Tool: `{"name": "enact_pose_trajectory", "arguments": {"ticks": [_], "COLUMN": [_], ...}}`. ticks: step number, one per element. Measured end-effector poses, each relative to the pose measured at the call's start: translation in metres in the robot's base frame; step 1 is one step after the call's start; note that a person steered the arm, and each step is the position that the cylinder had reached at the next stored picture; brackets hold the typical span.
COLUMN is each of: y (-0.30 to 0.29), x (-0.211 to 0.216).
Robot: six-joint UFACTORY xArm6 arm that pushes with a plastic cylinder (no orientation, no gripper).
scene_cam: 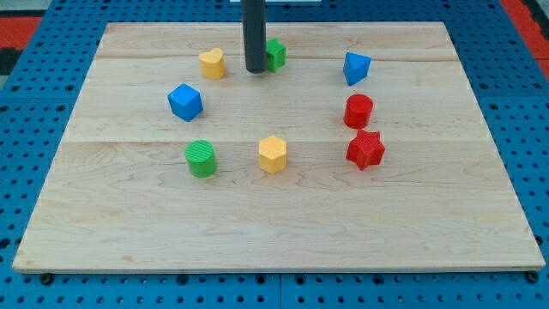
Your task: Move the yellow heart a bit up
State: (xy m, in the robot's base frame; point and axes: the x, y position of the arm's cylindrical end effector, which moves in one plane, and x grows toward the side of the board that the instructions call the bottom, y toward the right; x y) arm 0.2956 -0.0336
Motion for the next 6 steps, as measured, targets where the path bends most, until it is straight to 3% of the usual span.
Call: {"name": "enact_pose_trajectory", "arguments": {"ticks": [1, 2, 4, 6], "y": [-0.012, -0.069, -0.075, -0.039], "x": [0.028, 0.023, -0.003, 0.036]}}
